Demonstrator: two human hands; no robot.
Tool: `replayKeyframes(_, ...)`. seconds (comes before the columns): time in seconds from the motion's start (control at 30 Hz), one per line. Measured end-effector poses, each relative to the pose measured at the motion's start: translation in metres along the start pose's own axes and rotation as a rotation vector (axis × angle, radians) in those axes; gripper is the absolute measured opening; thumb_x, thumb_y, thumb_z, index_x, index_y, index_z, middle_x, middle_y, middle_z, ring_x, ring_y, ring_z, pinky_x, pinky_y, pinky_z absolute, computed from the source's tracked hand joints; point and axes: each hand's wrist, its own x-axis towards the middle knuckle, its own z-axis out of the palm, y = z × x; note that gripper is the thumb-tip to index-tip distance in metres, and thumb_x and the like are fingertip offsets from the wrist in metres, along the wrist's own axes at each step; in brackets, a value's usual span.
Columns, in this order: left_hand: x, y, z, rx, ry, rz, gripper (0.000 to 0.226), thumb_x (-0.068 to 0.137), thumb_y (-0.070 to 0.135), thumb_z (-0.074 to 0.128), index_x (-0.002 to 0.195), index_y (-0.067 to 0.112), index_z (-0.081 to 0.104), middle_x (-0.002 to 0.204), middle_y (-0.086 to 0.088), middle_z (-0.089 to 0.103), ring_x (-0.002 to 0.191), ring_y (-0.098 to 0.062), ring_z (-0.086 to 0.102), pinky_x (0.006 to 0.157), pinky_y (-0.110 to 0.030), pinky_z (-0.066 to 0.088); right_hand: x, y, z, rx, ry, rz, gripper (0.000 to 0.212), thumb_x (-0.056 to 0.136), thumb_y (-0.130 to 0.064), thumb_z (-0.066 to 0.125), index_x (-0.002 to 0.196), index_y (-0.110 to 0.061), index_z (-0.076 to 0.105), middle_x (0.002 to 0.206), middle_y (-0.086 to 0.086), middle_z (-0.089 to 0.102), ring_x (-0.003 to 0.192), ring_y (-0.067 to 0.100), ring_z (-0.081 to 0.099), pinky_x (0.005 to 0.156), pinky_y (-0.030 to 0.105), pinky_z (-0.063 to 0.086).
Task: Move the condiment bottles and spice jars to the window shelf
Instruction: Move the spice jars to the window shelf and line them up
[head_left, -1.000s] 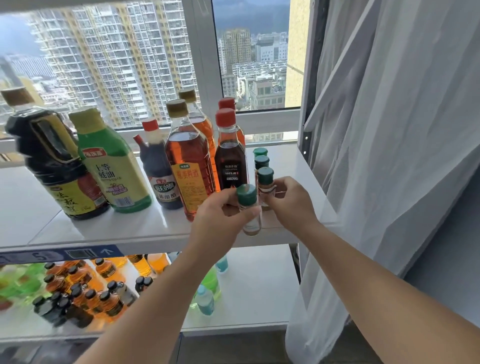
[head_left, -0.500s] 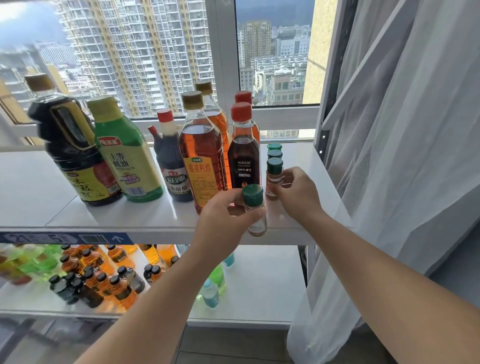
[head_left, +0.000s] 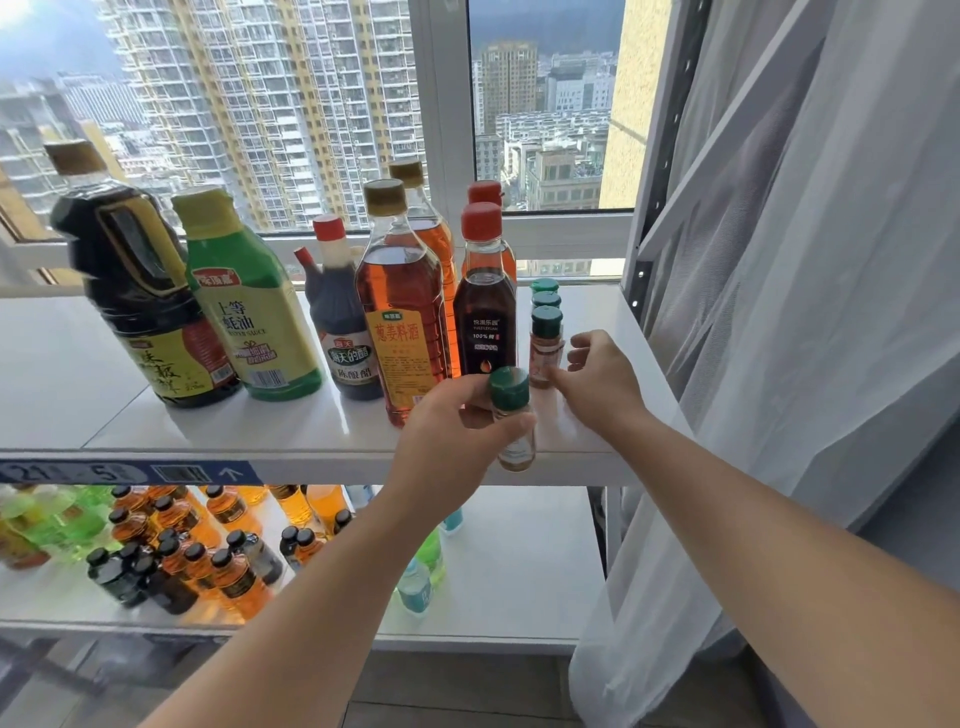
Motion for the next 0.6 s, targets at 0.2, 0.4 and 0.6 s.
replayKeyframes(0.2, 0.002, 0.005, 0.006, 0.011, -0.007, 0.022, 0.028, 0.085, 0.037, 0.080, 0.112, 0.032, 0.075, 0.098, 0.015, 0.074, 0.090, -0.005, 0.069, 0.070, -0.015, 0.046, -0.027, 0.006, -0.020, 0.011, 0.027, -0.100, 0.043, 0.092, -0.029, 0.075, 0.128, -0.010, 0.061, 0.113, 0.001, 0.067, 0.101, 0.015, 0.063, 0.090, 0.028, 0.054)
replayKeyframes(0.4, 0.001, 0.014, 0.018, 0.031, 0.001, 0.057, 0.033, 0.086, 0.040, 0.079, 0.117, 0.032, 0.073, 0.100, 0.019, 0.073, 0.089, -0.002, 0.066, 0.070, -0.016, 0.047, -0.042, 0.013, -0.035, 0.049, 0.054, -0.092, 0.029, 0.094, -0.021, 0.071, 0.121, -0.014, 0.064, 0.105, -0.006, 0.067, 0.092, 0.003, 0.063, 0.090, 0.023, 0.051)
replayKeyframes(0.6, 0.001, 0.025, 0.033, 0.132, 0.026, 0.083, 0.029, 0.087, 0.044, 0.076, 0.114, 0.033, 0.072, 0.098, 0.021, 0.070, 0.083, 0.004, 0.062, 0.064, -0.015, 0.044, -0.058, 0.027, -0.049, 0.076, 0.080, -0.054, 0.027, 0.095, -0.014, 0.066, 0.121, -0.016, 0.065, 0.106, -0.007, 0.068, 0.094, -0.002, 0.063, 0.093, 0.025, 0.053)
